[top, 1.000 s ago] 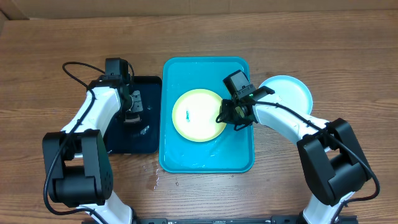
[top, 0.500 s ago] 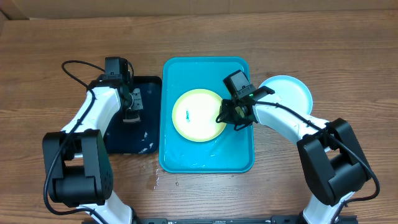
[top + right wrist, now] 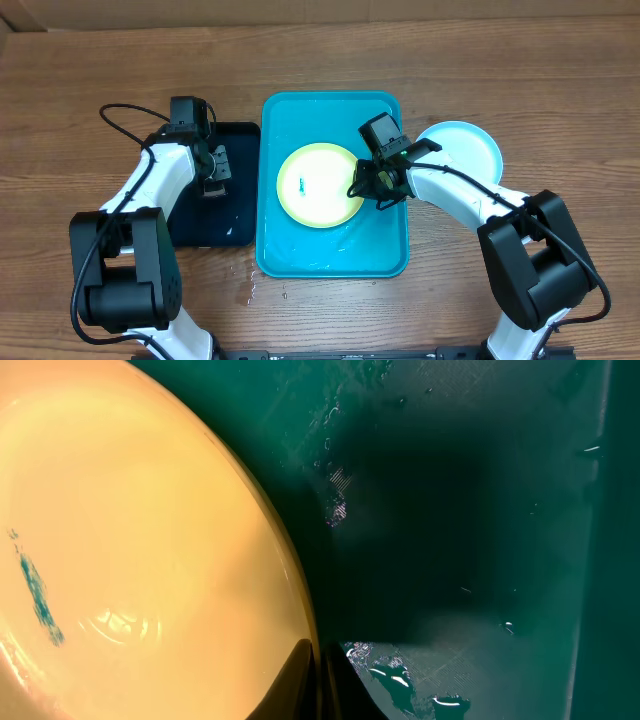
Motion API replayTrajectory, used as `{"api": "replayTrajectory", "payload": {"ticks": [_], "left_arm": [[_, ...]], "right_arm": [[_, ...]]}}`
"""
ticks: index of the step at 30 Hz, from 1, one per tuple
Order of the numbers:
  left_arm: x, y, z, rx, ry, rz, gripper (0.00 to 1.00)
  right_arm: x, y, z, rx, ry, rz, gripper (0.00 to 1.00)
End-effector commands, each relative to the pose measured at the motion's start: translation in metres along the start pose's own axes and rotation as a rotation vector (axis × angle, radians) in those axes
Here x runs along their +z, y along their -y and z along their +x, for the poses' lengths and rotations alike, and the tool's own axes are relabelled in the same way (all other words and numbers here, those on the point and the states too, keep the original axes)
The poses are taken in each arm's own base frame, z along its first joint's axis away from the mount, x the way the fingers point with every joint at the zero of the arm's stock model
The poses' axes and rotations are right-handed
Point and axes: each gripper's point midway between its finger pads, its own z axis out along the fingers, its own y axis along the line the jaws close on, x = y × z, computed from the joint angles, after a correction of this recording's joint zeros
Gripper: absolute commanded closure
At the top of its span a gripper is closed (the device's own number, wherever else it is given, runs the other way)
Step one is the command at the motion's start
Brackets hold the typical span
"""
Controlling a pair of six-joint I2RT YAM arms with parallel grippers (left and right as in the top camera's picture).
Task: Clean dirty plates on tray and stack at the side
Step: 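Carry the sponge with the left gripper onto the yellow plate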
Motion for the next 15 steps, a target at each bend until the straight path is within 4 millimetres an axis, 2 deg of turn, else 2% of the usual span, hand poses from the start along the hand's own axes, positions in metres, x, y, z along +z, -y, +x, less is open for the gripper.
{"api": "replayTrajectory", "payload": {"ticks": [1, 7, 9, 12, 15], "left_arm": [[0.004, 0.001, 0.004, -0.029, -0.007, -0.002, 0.8], [0.015, 0.0, 0.012, -0.051, -0.043, -0.011, 0.79], [0.019, 0.0, 0.014, -0.05, -0.056, -0.014, 0.83], [0.02, 0.001, 0.015, -0.049, -0.06, -0.011, 0.96], [0.02, 0.001, 0.014, -0.047, -0.059, -0.007, 0.96]], "right_arm": [[-0.007, -0.001, -0.004, 0.004, 0.027, 0.0, 0.96], [-0.007, -0.001, -0.004, 0.004, 0.028, 0.0, 0.96], [-0.007, -0.001, -0.004, 0.004, 0.028, 0.0, 0.96], [-0.007, -0.001, -0.004, 0.004, 0.029, -0.001, 0.96], [-0.007, -0.001, -0.004, 0.004, 0.029, 0.0, 0.96]]}}
